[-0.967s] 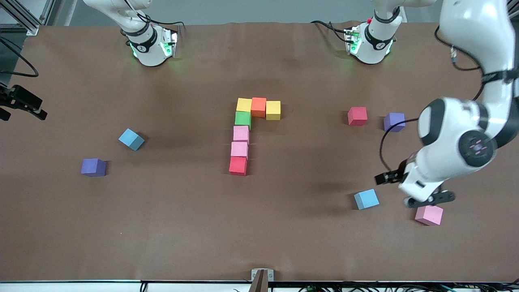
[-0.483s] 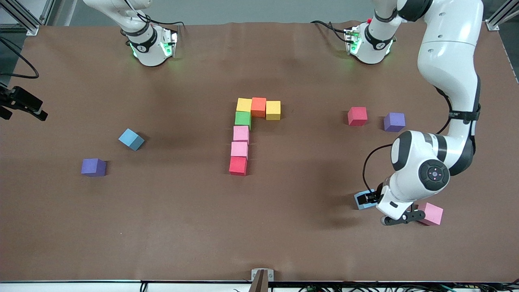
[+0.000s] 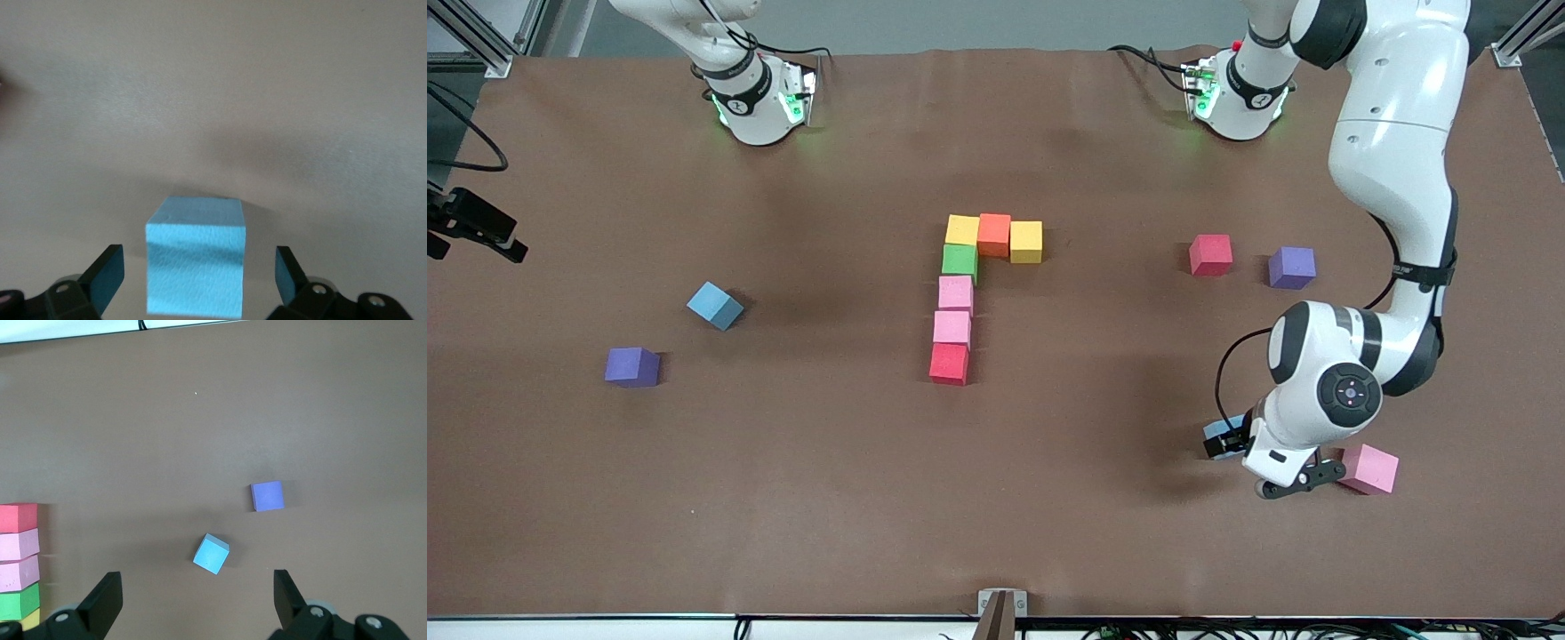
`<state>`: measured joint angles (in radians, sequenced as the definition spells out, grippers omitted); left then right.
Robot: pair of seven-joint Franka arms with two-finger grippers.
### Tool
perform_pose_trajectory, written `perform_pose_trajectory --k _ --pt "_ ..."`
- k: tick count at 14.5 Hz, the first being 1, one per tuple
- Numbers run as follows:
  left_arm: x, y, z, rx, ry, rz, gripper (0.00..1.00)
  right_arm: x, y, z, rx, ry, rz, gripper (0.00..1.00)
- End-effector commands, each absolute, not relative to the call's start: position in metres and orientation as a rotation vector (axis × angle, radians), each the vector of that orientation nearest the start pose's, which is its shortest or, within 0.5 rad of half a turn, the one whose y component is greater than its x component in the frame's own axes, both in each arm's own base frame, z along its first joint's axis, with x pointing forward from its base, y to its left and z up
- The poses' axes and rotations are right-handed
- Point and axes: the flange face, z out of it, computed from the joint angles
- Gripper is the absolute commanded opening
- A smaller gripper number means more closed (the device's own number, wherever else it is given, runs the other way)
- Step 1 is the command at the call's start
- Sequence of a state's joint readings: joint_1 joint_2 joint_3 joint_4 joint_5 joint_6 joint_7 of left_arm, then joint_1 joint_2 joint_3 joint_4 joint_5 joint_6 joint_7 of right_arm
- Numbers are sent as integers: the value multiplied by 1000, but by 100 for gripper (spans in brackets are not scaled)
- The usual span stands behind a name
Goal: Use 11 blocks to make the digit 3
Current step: 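Carry the light blue block toward the yellow block with the left gripper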
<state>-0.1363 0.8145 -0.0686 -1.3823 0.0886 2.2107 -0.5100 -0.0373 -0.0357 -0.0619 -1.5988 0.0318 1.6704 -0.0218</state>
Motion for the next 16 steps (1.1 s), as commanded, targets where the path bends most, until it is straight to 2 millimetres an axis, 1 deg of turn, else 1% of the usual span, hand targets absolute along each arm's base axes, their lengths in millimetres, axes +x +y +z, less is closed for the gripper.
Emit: perform_pose_trajectory --k 1,3,4,5,7,8,9,10,11,13,14,15,16 --pt "727 -138 214 -3079 -435 -53 100 546 -54 647 -3123 149 -176 100" --pt "726 -139 211 -3083 -442 -43 70 547 -53 648 -3123 145 -186 100" --pt "725 -140 209 -3079 -465 -39 60 547 -53 649 -3123 142 -186 100" --pt "725 -141 207 -3068 -513 -36 56 547 -55 648 -3123 147 -183 100" --pt "726 -146 220 -3058 -612 -62 39 547 -55 648 -3123 145 -186 100" --pt "726 -149 233 -3047 -669 -79 31 547 -55 648 -3123 145 -186 100" --pt "723 -159 248 -3031 -733 -77 25 547 -54 649 -3123 142 -188 100" --pt "718 -168 263 -3006 -782 -47 24 547 -53 649 -3123 142 -191 100" --pt "713 -176 282 -2987 -843 -33 24 547 -53 649 -3123 140 -191 100" --pt "700 -208 312 -2959 -958 -13 25 548 -54 648 -3123 142 -188 100" --pt "690 -227 323 -2932 -1033 13 26 548 -54 648 -3123 142 -188 100" --pt "679 -250 325 -2890 -1132 45 24 548 -54 648 -3123 142 -188 100" --pt "667 -277 325 -2833 -1276 62 20 548 -54 648 -3123 142 -188 100"
